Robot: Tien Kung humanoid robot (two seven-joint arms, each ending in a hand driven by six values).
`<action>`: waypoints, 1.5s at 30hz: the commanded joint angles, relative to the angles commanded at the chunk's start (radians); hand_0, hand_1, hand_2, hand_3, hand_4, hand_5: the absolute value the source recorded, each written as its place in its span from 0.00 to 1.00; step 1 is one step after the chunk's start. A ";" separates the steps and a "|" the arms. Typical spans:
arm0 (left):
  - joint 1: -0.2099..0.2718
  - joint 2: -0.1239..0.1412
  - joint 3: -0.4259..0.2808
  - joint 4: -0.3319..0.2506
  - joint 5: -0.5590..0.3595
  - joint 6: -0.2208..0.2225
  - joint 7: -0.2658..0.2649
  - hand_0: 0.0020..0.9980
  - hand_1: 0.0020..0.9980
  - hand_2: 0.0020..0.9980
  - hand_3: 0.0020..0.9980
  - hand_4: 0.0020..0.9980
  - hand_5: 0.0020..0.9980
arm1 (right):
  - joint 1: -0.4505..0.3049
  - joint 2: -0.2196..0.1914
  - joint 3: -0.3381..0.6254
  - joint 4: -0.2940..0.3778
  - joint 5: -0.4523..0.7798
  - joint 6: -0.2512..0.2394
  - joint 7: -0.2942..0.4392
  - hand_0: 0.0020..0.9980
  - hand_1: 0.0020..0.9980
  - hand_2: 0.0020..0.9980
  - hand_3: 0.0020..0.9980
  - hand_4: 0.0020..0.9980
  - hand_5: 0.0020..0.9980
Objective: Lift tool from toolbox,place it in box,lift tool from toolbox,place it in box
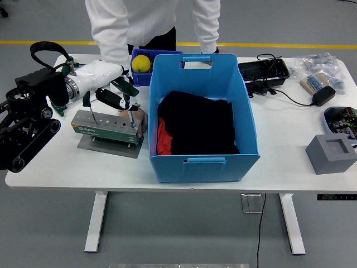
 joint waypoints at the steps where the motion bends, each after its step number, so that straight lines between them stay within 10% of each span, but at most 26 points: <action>1: -0.004 -0.002 0.005 0.006 0.002 0.001 0.000 0.73 0.51 0.43 0.57 1.00 0.61 | 0.000 0.000 0.000 0.000 0.000 0.000 0.000 0.67 0.65 0.72 0.57 0.78 0.68; 21: -0.040 -0.021 0.060 0.086 0.006 0.029 -0.009 0.40 0.22 0.22 0.28 1.00 0.61 | 0.006 -0.003 0.007 -0.001 -0.011 0.003 -0.003 0.67 0.65 0.72 0.57 0.78 0.68; 45: -0.052 -0.028 0.073 0.133 -0.071 0.075 -0.020 0.25 0.09 0.12 0.14 1.00 0.61 | 0.011 -0.005 0.007 -0.002 -0.011 0.004 -0.004 0.67 0.65 0.72 0.57 0.78 0.68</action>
